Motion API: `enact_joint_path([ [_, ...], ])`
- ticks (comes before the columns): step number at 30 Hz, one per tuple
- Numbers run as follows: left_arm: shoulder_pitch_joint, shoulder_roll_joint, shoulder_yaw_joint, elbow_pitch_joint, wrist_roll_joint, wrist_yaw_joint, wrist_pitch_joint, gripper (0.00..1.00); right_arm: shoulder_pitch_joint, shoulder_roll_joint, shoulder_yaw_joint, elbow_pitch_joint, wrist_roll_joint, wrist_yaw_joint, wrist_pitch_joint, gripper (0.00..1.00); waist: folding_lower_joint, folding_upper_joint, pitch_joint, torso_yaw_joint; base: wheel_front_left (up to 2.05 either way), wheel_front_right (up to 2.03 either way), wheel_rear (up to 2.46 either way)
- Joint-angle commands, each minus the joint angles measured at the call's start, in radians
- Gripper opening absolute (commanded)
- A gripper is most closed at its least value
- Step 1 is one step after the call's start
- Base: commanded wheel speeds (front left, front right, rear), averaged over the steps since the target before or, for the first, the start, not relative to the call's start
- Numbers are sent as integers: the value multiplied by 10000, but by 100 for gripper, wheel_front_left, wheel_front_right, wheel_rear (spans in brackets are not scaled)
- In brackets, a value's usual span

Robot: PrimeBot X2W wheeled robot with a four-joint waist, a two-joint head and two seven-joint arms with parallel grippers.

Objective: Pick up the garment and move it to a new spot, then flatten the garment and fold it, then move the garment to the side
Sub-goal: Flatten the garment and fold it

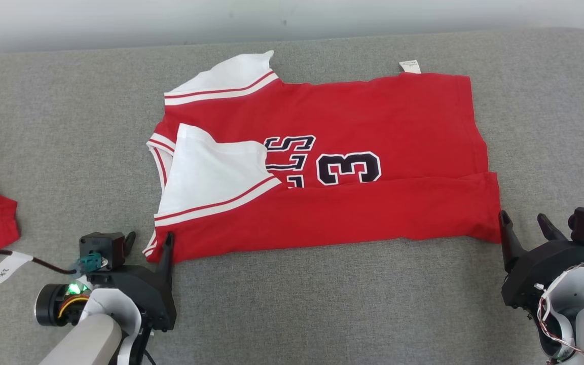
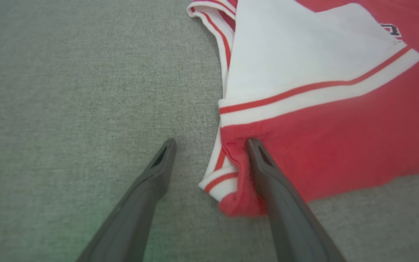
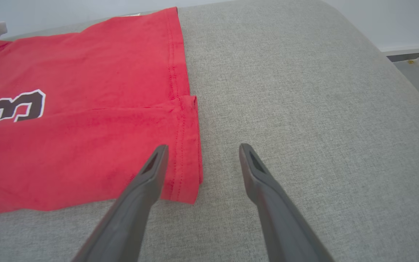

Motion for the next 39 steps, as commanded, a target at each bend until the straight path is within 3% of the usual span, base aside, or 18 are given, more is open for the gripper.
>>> enact_joint_path([
  [1,542,-118,-333,71,-66,61,377,100,32,50,-44,17,-48,10,-69,100,2,1,-8,7,0,0,0],
  [5,819,-31,-463,-405,64,317,538,100,102,69,-135,-11,-66,10,-82,100,2,1,-3,49,0,0,0],
  [6,862,-17,-490,-673,102,448,520,91,120,79,-173,-23,-87,10,-66,100,2,1,11,71,0,0,0],
  [7,862,-17,-490,-673,102,448,520,91,120,79,-173,-23,-87,10,-66,100,2,1,11,71,0,0,0],
  [10,931,-23,-511,-935,118,592,564,49,123,91,-213,-39,-129,10,-25,100,2,1,41,101,0,0,0],
  [11,919,-28,-514,-982,96,617,596,45,114,93,-211,-35,-148,10,-14,100,2,1,54,105,0,0,0],
  [12,912,-19,-516,-1002,86,630,617,26,91,89,-204,-22,-161,10,11,100,2,1,66,103,0,0,0],
  [14,837,-23,-517,-1033,128,649,588,0,3,70,-227,24,-261,10,44,100,2,1,88,94,0,0,0],
  [32,436,-147,-474,-903,163,639,224,0,-1132,-55,207,2147,-31,10,926,100,2,1,364,289,0,0,0],
  [33,425,-136,-467,-881,156,627,188,0,-1171,-45,263,2228,11,12,974,91,2,1,367,312,0,0,0],
  [34,416,-130,-463,-852,150,612,185,0,-1245,-25,316,2312,75,13,1013,49,2,1,364,332,0,0,0],
  [35,413,-123,-462,-831,143,602,183,0,-1296,-16,351,2373,101,21,1029,36,2,1,354,350,0,0,0],
  [36,415,-114,-468,-817,137,586,172,0,-1323,-14,390,2411,133,21,1026,0,2,1,340,367,0,0,0],
  [39,478,-137,-513,-777,116,582,134,0,-1250,-80,405,2443,228,19,1058,0,2,1,249,416,0,0,0],
])
